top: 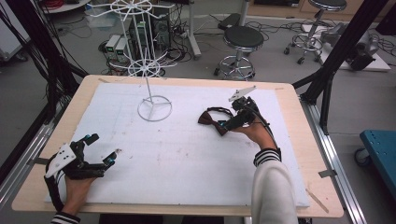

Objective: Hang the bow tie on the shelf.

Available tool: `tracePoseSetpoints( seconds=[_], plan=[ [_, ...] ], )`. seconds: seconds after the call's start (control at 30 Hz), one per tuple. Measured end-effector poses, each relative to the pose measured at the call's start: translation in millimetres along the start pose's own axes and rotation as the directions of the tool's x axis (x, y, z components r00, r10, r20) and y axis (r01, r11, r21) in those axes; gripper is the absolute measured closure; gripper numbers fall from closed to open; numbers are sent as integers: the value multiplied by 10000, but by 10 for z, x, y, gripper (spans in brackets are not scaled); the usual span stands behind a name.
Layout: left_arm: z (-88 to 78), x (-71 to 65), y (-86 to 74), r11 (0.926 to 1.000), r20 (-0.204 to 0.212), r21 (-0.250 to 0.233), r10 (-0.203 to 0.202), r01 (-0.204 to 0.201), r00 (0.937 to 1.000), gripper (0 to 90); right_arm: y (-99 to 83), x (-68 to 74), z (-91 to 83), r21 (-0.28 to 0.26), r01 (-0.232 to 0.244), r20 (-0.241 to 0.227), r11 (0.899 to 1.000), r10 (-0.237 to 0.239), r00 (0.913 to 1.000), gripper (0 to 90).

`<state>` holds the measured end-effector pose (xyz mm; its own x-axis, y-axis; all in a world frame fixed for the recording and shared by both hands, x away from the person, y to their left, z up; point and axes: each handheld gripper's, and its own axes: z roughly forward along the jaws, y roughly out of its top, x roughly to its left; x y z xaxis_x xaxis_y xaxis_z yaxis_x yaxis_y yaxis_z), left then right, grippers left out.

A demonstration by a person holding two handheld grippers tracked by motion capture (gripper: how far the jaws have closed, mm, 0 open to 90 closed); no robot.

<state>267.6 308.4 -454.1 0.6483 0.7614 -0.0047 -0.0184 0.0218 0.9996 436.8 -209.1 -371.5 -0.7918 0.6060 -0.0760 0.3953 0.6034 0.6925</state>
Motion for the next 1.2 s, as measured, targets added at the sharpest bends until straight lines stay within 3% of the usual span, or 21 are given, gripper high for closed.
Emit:
tracePoseSetpoints(
  seconds=[0.27,0.47,0.7,0.97,1.07,1.2],
  plan=[
    [0,-1,0,10000,13,1,0,0,10000,17,-33,-14,143,736,117,-47,9972,-114,9999,9],
    [1,-2,-1,10000,5,-14,5,-5,10000,17,-58,-7,250,1401,293,-122,9897,-279,9995,9],
    [-1,-1,1,10000,36,11,59,-59,10000,17,-76,-2,329,1828,294,-18,9827,-296,9996,10],
    [-3,1,0,10000,49,22,78,-78,10000,17,-91,15,422,2290,374,-61,9727,-369,9993,67],
    [-1,-1,0,10000,28,3,41,-41,10000,17,-95,31,465,2491,603,-286,9666,-549,9981,168],
    [-4,1,0,10000,41,18,59,-59,10000,17,-91,43,493,2541,720,-366,9645,-648,9972,197]
  ],
)
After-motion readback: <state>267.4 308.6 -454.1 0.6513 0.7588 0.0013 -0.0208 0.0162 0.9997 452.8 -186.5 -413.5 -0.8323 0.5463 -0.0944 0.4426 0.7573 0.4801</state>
